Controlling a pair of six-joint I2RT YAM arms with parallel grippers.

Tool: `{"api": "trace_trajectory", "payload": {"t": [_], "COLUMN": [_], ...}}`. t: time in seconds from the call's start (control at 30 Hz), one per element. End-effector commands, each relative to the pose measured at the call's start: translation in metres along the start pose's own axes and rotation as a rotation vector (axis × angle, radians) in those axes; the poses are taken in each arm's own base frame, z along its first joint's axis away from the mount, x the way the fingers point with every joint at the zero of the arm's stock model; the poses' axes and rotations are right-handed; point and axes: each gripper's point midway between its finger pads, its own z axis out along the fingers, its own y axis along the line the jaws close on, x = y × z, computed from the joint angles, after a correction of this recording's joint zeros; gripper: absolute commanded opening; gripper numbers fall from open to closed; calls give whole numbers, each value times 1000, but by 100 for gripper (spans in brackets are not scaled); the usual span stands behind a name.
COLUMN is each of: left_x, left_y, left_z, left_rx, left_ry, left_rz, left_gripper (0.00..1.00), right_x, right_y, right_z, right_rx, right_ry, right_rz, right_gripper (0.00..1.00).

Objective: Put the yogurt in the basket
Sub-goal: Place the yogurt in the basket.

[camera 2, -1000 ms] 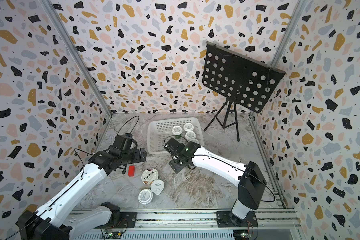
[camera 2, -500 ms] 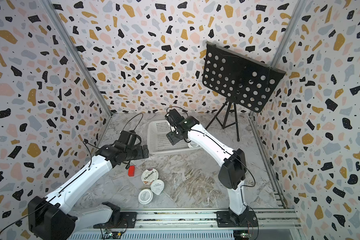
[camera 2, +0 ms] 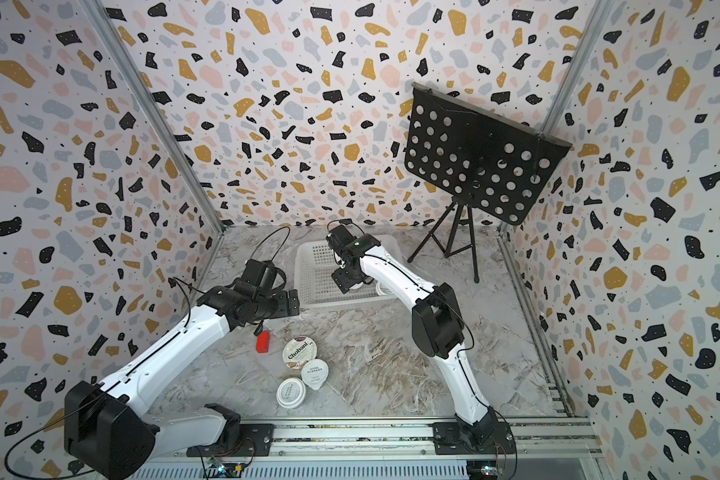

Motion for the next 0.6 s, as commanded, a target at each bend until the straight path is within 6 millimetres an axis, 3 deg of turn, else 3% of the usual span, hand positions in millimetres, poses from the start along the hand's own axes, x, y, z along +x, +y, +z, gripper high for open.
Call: {"api": "trace_trajectory", "payload": {"t": [0.0, 0.57], "left_x": [-12, -9], "left_y": [-6, -5], "left_z": [-6, -4], "left_rx": [25, 21], "left_ry": [-31, -24], "left_rz": [3, 4], "left_gripper": [100, 100], "right_x": [-9, -11], "right_y": [-5, -17], "right_z": [-4, 26], "right_rx": [7, 53], "right_ry": [-21, 6], "right_rz": [1, -2], "right_gripper": [78, 80]}}
